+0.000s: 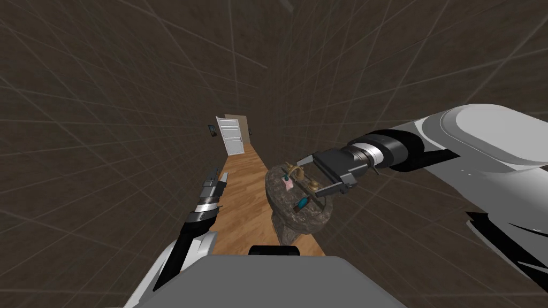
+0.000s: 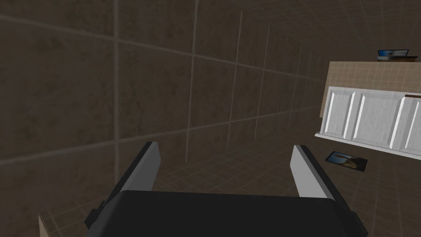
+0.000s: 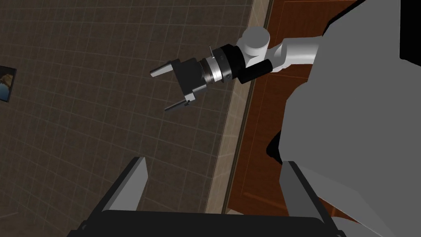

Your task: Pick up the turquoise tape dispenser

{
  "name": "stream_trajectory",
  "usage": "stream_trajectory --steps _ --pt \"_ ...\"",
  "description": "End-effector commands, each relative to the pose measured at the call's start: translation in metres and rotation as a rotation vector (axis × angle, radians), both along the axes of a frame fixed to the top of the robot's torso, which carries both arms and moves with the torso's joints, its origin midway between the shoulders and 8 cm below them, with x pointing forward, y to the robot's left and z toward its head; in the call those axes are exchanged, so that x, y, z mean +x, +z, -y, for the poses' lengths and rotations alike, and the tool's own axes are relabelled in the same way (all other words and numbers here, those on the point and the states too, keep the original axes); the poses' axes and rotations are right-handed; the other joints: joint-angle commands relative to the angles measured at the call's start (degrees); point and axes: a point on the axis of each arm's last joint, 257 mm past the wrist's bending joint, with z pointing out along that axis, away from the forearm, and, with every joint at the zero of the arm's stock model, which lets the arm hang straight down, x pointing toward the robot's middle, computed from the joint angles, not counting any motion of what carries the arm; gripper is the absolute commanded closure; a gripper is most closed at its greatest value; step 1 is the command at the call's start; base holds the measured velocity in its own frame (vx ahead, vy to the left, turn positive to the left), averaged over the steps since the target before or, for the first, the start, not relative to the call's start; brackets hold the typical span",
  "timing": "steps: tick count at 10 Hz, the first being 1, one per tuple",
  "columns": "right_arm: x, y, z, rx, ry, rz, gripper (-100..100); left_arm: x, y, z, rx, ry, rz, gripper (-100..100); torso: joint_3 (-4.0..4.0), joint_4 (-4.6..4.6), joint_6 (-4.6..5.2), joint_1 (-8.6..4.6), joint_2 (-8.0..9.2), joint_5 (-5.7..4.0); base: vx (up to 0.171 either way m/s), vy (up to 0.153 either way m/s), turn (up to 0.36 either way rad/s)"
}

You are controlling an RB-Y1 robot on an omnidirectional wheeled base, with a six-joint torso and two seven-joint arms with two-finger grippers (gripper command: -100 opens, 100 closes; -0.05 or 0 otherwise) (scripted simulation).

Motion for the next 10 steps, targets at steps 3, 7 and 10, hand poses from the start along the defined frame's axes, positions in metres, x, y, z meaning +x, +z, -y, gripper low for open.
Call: stream_trajectory --steps 3,7,10 --pt "-0.016 0.048 0.001 0.013 -0.023 0.012 -100 0.000 0.000 0.000 0.000 0.000 0.000 0 -0.01 0.00 -0.02 -0.04 -0.01 0.00 -0.023 -0.028 0.132" --pt "-0.041 0.089 0.002 0.030 -0.039 -0.007 -100 0.000 0.000 0.000 0.000 0.000 0.000 0 0.03 0.01 0.00 -0.05 0.05 -0.02 -0.021 -0.020 0.117" --pt "-0.073 0.126 0.003 0.042 -0.039 0.004 -100 0.000 0.000 0.000 0.000 0.000 0.000 0 0.02 0.01 0.01 -0.10 0.03 -0.04 -0.022 -0.027 0.120"
